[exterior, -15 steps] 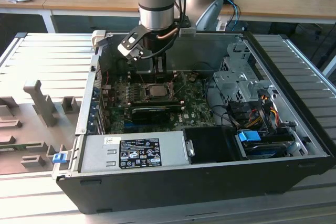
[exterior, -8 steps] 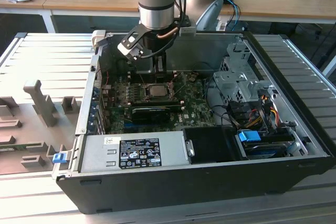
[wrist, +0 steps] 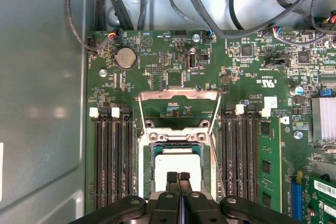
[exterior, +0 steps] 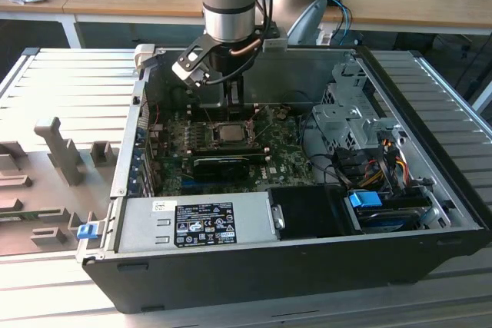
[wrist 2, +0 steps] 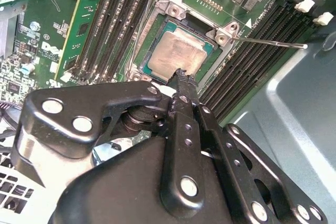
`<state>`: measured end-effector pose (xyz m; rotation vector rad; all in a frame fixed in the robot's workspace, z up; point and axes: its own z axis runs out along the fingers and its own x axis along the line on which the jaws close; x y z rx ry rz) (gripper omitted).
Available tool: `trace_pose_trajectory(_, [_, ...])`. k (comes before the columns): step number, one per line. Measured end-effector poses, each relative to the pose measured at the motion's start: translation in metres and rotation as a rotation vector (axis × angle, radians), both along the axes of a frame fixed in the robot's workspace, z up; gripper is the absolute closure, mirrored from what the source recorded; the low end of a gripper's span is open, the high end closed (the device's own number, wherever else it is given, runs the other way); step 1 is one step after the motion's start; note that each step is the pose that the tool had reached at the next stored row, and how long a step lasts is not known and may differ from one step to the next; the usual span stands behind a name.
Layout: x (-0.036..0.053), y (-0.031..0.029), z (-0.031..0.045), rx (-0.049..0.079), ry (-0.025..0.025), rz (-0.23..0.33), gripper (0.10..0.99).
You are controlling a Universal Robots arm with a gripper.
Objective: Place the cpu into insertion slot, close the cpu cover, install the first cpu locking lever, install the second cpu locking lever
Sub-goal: 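Close the cpu cover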
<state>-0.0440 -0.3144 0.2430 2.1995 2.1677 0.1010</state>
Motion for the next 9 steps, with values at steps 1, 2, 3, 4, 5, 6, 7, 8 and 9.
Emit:
trace_pose_trajectory(1, [0.0,0.0,0.0001,0.0,0.0,0.0,0.98])
trace_pose_trajectory(2, [0.0,0.0,0.0006,0.0,0.0,0.0,0.98])
trace_pose_trajectory(3, [0.0,0.0001,0.0013,0.0,0.0001,0.0,0.98])
trace_pose_trajectory(4, [0.0,0.0002,0.002,0.0,0.0001,0.0,0.98])
trace_pose_trajectory(5, [0.0,0.0003,0.0031,0.0,0.0,0.0,0.98])
trace_pose_trajectory(6, [0.0,0.0003,0.0039,0.0,0.0,0.0,0.98])
trace_pose_trajectory(7, [0.0,0.0003,0.0044,0.0,0.0,0.0,0.98])
trace_pose_trajectory(8, [0.0,0.0003,0.0047,0.0,0.0,0.0,0.98])
trace_pose_trajectory(9, [0.0,0.0003,0.0049,0.0,-0.0001,0.0,0.98])
